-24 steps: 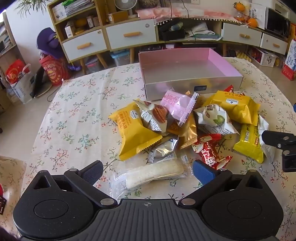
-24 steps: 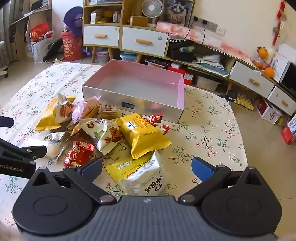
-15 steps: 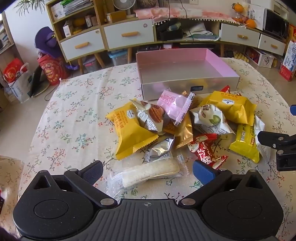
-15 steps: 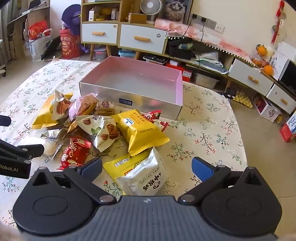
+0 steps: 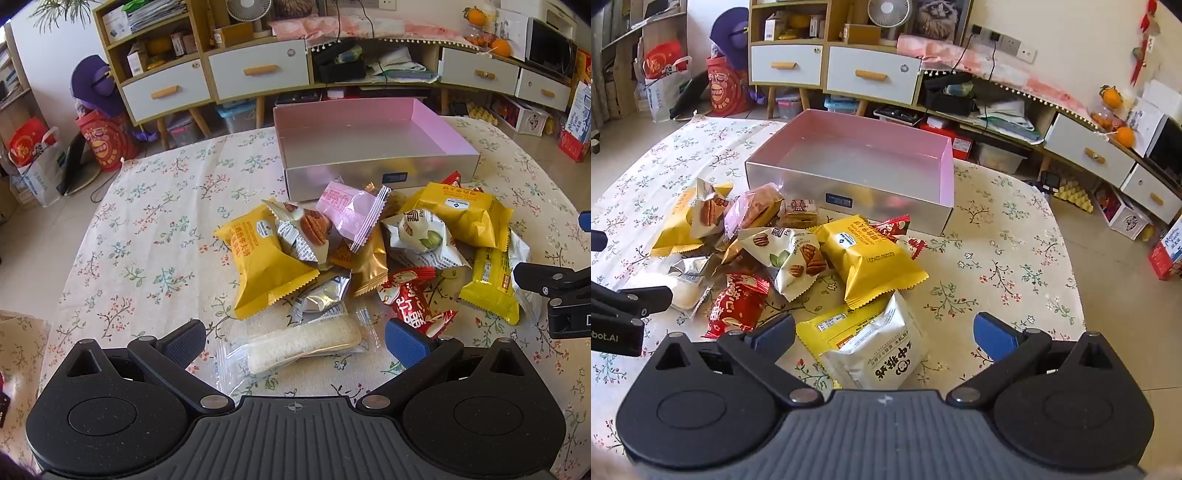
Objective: Organize snacks
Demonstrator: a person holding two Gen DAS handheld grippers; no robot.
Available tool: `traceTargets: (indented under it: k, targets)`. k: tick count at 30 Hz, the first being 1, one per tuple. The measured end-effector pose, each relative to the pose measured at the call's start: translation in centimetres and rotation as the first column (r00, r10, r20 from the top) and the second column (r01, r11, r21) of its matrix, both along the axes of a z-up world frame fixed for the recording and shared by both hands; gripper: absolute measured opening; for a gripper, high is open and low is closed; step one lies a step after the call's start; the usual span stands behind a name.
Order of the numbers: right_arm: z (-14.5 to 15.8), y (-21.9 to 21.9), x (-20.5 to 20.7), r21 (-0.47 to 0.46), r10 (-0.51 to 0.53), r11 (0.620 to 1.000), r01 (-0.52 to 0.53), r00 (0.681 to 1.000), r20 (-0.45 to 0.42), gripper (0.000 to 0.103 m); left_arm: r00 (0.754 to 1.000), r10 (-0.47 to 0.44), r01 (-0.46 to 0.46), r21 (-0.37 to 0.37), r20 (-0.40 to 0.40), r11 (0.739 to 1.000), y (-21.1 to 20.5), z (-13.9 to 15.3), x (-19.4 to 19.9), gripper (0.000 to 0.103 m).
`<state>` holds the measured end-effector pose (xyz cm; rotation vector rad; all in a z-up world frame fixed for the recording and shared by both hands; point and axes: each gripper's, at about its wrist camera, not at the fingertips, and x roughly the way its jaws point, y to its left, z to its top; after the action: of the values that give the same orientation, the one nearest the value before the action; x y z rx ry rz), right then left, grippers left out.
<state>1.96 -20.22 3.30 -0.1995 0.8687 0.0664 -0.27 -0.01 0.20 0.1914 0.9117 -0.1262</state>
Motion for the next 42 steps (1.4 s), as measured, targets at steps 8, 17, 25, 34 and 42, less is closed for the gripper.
traceTargets:
  k: [8,17,25,34,42]
  targets:
    - [0.01,-0.07,-0.01,0.001,-0.001,1.000,0.001,1.000,-0.001,0.103,1.000,0.002,-0.002,0.002,0.001,1.000,-0.03,0.00,0.03,0.103]
    - [-0.19,-0.07,-0.04,0.002,0.000,1.000,0.000,1.000,-0.004,0.103,1.000,0.000,0.000,0.003,-0.001,1.000,0.02,-0.12,0.06,0.103]
    - [-0.37,-0.09,0.01,0.004,-0.005,1.000,0.005,1.000,-0.009,0.103,1.000,0.000,0.000,0.004,-0.001,1.000,-0.03,-0.13,0.07,0.103]
    - [-0.32,-0.20,0.11,0.009,-0.006,1.000,0.006,1.000,-0.017,0.103,1.000,0.000,0.000,0.004,-0.001,1.000,-0.05,-0.14,0.05,0.103]
    - [-0.37,-0.10,0.10,0.009,-0.003,1.000,0.003,1.000,-0.020,0.103,1.000,0.000,0.000,0.004,-0.001,1.000,-0.05,-0.14,0.05,0.103]
